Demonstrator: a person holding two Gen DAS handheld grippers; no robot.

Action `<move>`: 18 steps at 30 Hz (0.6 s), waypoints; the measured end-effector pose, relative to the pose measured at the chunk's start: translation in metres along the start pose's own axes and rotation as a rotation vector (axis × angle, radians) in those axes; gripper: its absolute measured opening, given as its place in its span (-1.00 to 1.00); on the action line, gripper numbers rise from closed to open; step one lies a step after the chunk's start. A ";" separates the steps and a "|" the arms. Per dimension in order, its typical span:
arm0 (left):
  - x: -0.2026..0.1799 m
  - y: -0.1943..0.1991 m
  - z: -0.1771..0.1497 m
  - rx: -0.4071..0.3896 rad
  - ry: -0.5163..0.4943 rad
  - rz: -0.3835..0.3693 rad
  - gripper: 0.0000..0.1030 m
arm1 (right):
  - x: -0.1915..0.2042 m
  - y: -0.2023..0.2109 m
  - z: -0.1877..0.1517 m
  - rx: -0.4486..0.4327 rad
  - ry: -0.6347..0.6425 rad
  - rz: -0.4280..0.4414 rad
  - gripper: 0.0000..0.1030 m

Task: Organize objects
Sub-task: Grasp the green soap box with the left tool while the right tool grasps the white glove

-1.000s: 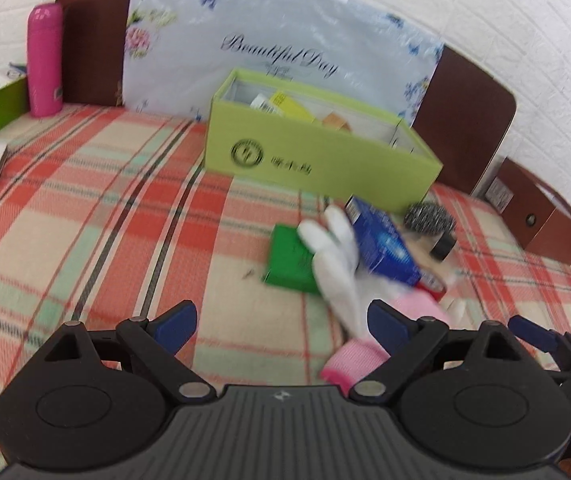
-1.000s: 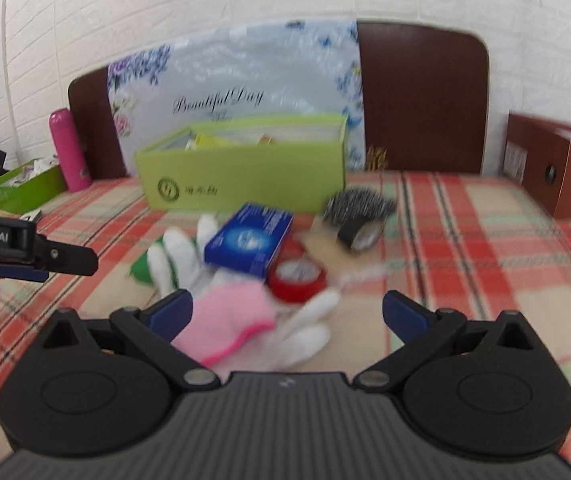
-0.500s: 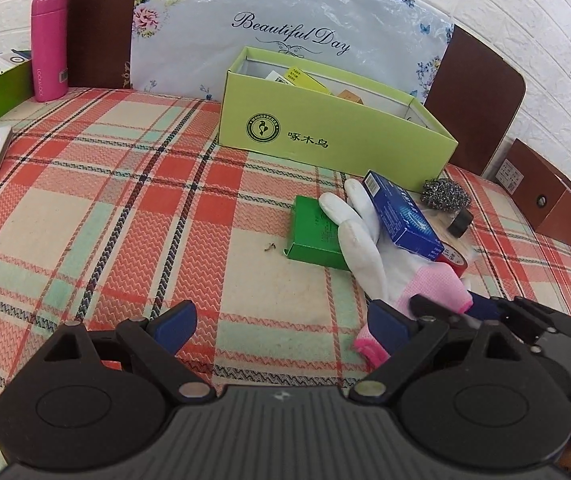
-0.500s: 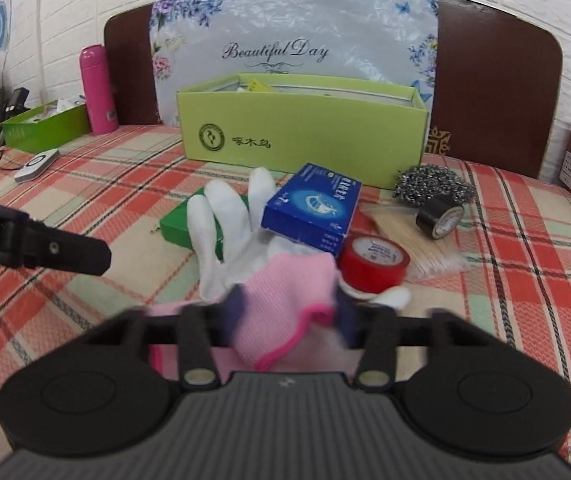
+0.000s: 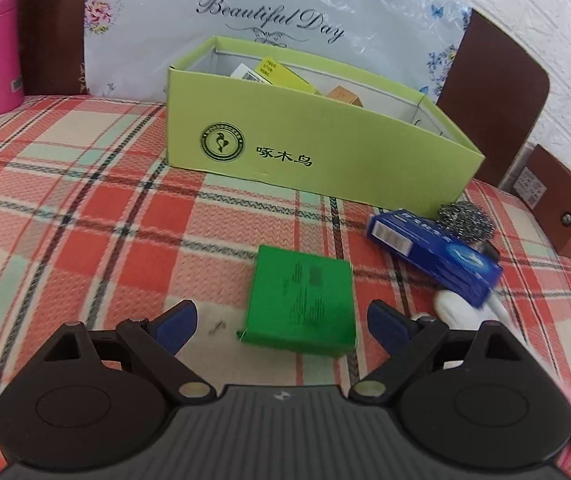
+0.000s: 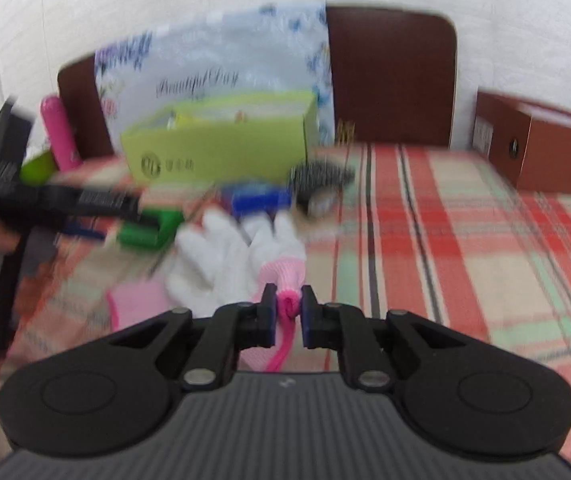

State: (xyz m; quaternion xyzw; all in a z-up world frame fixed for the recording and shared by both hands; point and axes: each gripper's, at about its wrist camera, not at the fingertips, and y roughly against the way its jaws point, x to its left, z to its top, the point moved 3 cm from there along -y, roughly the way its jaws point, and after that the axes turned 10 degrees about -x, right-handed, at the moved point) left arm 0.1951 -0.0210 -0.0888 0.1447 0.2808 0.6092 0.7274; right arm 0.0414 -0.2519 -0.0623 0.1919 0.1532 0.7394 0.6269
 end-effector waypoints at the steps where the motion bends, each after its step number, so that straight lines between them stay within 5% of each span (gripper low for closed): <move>1: -0.003 -0.006 0.001 0.008 -0.006 0.000 0.85 | 0.000 0.002 -0.008 0.027 -0.004 0.015 -0.78; 3: -0.010 -0.016 0.004 -0.010 -0.065 0.020 0.85 | 0.004 0.003 -0.022 0.089 -0.002 0.044 -0.71; 5: -0.015 -0.023 0.003 -0.010 -0.131 0.048 0.82 | 0.010 0.004 -0.030 0.107 0.029 0.039 -0.27; 6: -0.015 -0.023 0.002 -0.015 -0.160 0.053 0.76 | 0.011 0.005 -0.030 0.100 0.038 0.018 0.15; 7: -0.015 -0.021 0.000 -0.022 -0.180 0.060 0.55 | 0.013 0.005 -0.028 0.076 0.043 -0.005 0.28; 8: -0.012 -0.016 -0.002 -0.030 -0.194 0.056 0.25 | 0.015 0.006 -0.025 0.052 0.050 -0.012 0.33; 18: 0.020 0.060 -0.038 0.039 -0.141 -0.026 0.26 | 0.026 -0.039 -0.016 0.058 0.115 0.023 0.43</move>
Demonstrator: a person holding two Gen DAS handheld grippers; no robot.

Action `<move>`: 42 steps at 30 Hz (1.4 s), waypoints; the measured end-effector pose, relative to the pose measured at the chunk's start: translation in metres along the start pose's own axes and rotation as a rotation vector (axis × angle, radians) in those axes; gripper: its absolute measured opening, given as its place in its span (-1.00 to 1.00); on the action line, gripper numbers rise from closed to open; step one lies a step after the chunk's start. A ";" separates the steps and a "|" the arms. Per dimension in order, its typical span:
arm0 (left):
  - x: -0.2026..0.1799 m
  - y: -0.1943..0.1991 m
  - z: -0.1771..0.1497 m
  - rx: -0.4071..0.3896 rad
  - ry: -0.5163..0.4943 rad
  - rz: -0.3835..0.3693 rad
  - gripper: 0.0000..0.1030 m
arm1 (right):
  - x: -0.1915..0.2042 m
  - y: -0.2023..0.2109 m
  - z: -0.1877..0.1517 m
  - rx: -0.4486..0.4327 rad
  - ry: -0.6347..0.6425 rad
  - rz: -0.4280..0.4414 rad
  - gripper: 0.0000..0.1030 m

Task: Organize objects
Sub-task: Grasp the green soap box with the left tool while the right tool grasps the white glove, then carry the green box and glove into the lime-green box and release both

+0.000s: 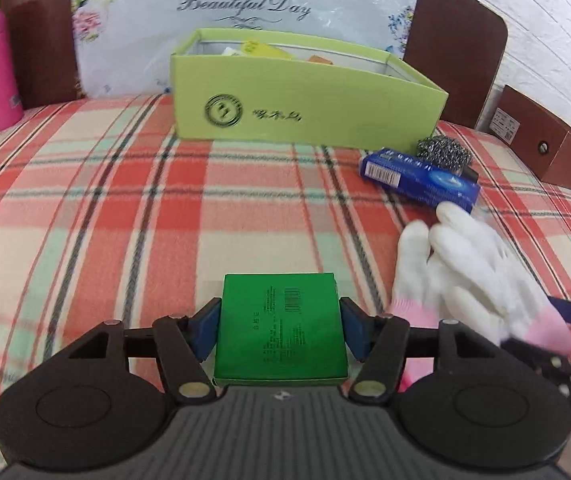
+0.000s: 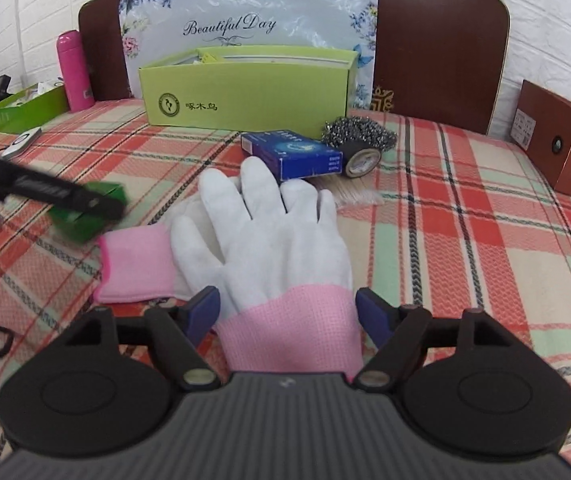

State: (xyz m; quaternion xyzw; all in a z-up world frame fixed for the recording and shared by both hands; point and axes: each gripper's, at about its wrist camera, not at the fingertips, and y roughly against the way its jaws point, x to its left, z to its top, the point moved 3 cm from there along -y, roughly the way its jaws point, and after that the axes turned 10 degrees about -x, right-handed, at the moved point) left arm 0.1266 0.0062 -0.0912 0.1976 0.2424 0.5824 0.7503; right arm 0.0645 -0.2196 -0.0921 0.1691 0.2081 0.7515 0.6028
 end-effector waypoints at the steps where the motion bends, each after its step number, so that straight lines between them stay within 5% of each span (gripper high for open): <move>1: 0.002 0.004 -0.003 -0.001 0.006 0.013 0.30 | 0.001 0.001 -0.001 -0.006 -0.008 0.004 0.43; 8: -0.002 0.002 -0.004 0.011 -0.011 0.032 0.45 | 0.008 0.004 -0.006 -0.010 0.038 -0.004 0.39; 14: -0.004 0.003 -0.009 0.007 -0.017 0.037 0.45 | 0.014 0.004 -0.008 0.000 0.056 -0.001 -0.15; 18: -0.005 0.002 -0.008 0.011 -0.014 0.023 0.44 | 0.013 0.011 -0.006 0.007 0.018 0.021 -0.70; 20: -0.005 0.002 -0.007 0.010 -0.014 0.012 0.23 | 0.011 0.019 -0.002 0.003 0.003 0.027 -0.72; 30: -0.010 0.025 0.011 -0.051 0.052 -0.095 0.22 | -0.006 0.062 0.039 -0.143 -0.138 0.107 -0.81; 42: -0.039 0.040 0.115 -0.255 0.008 -0.204 0.22 | -0.022 0.040 0.132 -0.354 -0.068 0.095 -0.81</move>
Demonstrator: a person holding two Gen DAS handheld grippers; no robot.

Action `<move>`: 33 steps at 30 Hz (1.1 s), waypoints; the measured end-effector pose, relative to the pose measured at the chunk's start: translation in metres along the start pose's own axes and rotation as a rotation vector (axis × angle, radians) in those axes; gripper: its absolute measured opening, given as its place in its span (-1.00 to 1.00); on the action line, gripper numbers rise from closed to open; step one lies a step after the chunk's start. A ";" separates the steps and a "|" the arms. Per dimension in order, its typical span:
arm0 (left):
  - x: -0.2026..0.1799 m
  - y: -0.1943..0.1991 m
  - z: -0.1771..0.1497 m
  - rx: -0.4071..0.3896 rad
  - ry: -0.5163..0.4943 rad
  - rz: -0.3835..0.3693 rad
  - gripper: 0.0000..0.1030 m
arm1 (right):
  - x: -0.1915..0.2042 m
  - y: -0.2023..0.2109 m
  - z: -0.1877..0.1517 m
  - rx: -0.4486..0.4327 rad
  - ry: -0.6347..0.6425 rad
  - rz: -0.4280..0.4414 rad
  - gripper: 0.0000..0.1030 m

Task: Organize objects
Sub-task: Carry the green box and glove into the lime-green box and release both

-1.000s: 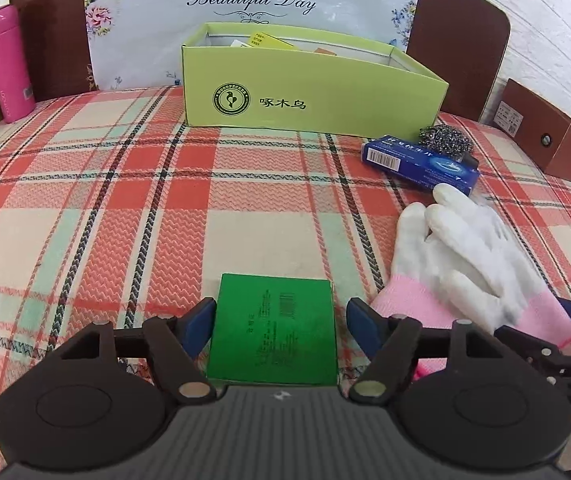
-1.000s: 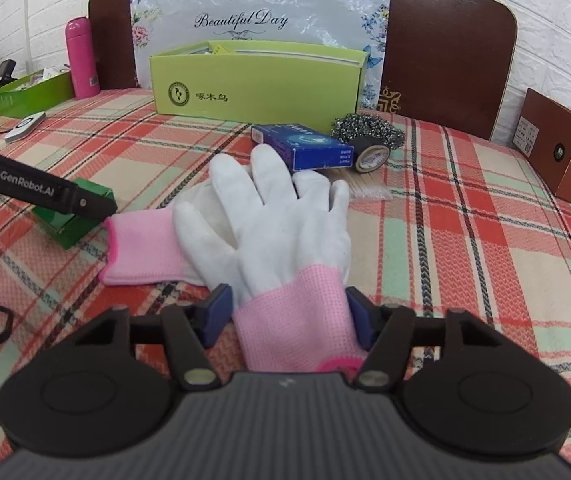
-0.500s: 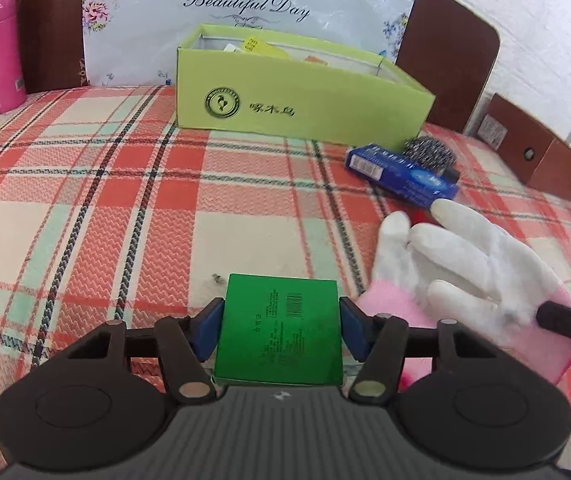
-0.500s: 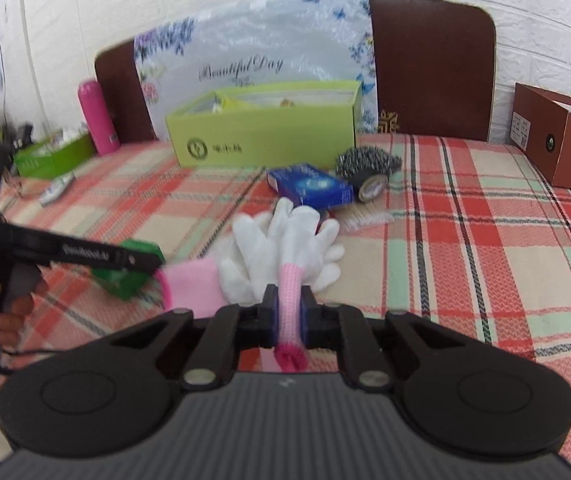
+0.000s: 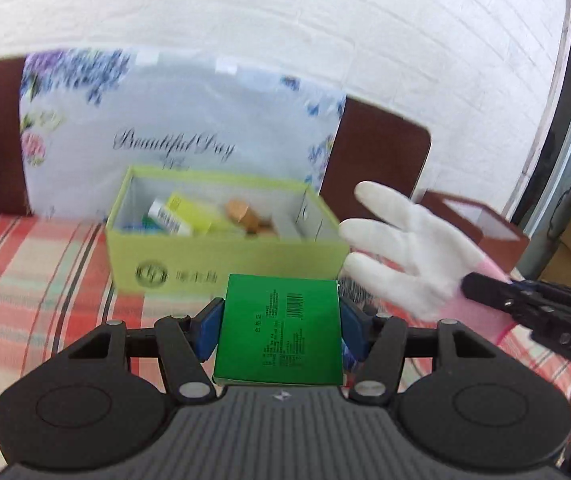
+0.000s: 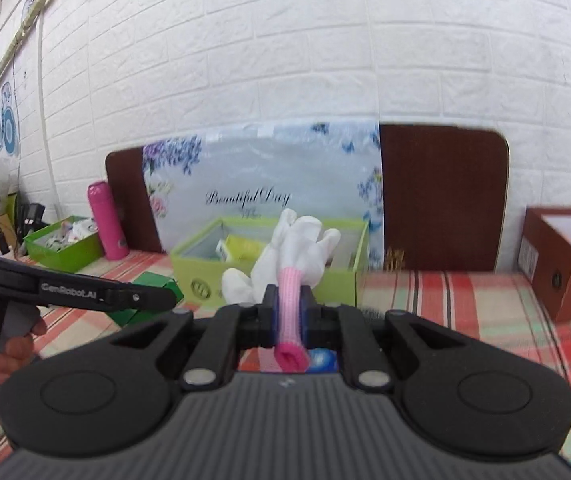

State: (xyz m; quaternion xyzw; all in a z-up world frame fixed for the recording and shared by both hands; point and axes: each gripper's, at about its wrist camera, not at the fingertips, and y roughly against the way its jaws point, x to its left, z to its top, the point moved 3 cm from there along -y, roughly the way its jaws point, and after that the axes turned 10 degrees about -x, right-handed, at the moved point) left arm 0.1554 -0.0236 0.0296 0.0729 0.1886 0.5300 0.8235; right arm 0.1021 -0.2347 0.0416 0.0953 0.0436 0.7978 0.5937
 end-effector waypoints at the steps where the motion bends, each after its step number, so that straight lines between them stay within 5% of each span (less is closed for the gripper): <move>1: -0.002 -0.005 0.010 -0.020 -0.007 0.000 0.22 | -0.002 -0.010 0.006 -0.009 0.001 -0.002 -0.81; 12: 0.015 -0.090 0.081 -0.078 0.108 0.008 0.22 | -0.029 -0.128 0.031 0.003 0.004 0.040 -0.81; 20: 0.026 -0.160 0.079 -0.047 0.079 0.059 0.24 | -0.047 -0.207 0.015 0.099 -0.042 0.075 -0.80; 21: 0.030 -0.167 0.075 -0.047 0.083 0.075 0.27 | -0.049 -0.218 0.008 0.124 -0.038 0.063 -0.79; 23: 0.038 -0.179 0.066 -0.041 0.088 0.116 0.68 | -0.053 -0.239 -0.006 0.196 -0.023 0.049 -0.72; 26: 0.047 -0.187 0.052 -0.025 0.051 0.175 0.71 | -0.053 -0.254 -0.025 0.245 0.067 -0.007 -0.34; 28: 0.053 -0.187 0.046 -0.012 0.044 0.186 0.72 | -0.049 -0.251 -0.029 0.193 0.138 -0.035 0.08; 33: 0.061 -0.171 0.047 -0.012 0.072 0.204 0.72 | -0.036 -0.228 -0.018 0.122 0.188 -0.043 0.62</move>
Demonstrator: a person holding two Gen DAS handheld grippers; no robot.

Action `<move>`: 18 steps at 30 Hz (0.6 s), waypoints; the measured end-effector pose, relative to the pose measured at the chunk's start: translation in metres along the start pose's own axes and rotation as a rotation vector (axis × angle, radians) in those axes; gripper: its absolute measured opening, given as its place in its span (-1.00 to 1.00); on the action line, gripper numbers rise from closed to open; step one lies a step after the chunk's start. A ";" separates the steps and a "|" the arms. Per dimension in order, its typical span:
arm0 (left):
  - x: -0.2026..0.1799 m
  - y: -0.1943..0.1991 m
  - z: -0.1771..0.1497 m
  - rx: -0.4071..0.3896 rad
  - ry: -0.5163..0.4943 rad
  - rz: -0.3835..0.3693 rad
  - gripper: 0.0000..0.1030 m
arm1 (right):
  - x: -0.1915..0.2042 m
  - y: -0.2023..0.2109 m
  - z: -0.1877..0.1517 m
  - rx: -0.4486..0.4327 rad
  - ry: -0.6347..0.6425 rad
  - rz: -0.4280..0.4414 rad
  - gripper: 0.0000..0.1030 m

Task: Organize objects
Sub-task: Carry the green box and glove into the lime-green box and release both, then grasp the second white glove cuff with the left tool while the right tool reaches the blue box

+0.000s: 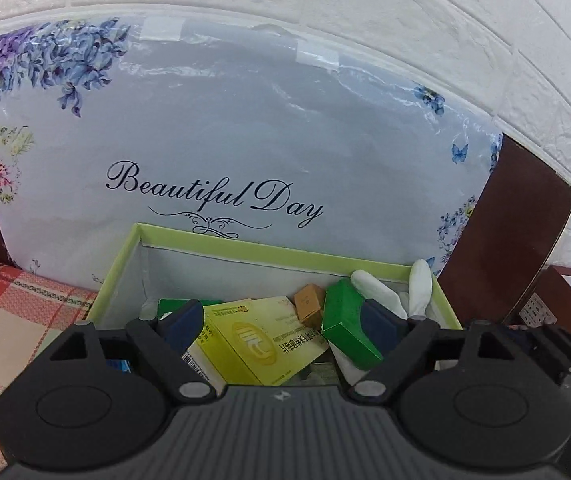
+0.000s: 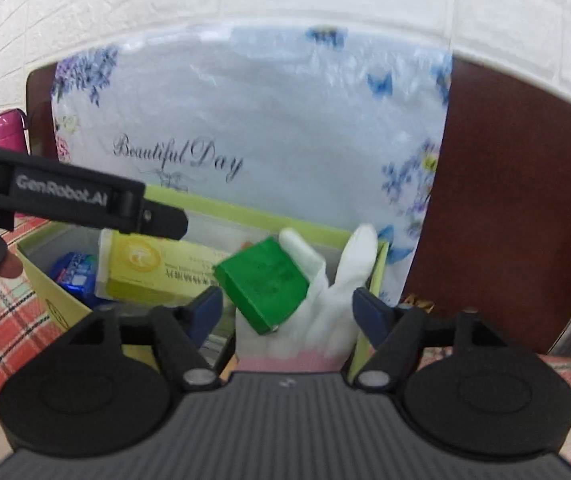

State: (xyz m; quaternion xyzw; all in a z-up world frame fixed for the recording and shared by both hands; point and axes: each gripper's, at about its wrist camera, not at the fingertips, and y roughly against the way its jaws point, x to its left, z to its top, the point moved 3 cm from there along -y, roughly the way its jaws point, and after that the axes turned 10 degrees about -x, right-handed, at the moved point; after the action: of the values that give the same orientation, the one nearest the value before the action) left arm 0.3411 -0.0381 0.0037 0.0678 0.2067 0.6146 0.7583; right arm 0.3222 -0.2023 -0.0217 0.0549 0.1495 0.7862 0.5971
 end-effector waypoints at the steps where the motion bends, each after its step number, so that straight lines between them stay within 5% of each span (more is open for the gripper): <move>1: 0.001 0.008 0.002 -0.013 -0.004 0.003 0.72 | 0.001 0.011 0.003 -0.034 0.007 -0.014 0.82; 3: -0.001 0.024 0.006 -0.032 -0.023 0.021 0.72 | 0.003 0.034 0.011 -0.100 0.013 -0.045 1.00; 8: -0.012 0.077 0.004 -0.029 -0.053 0.043 0.73 | 0.009 0.091 0.018 -0.148 0.006 -0.105 1.00; 18: -0.029 0.164 -0.047 -0.025 -0.134 0.074 0.73 | 0.027 0.188 -0.025 -0.097 -0.110 -0.145 1.00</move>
State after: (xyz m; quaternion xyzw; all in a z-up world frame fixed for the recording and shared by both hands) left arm 0.1699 -0.0342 0.0259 0.1068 0.1449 0.6387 0.7481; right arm 0.1350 -0.2262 0.0090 0.0579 0.0819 0.7432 0.6615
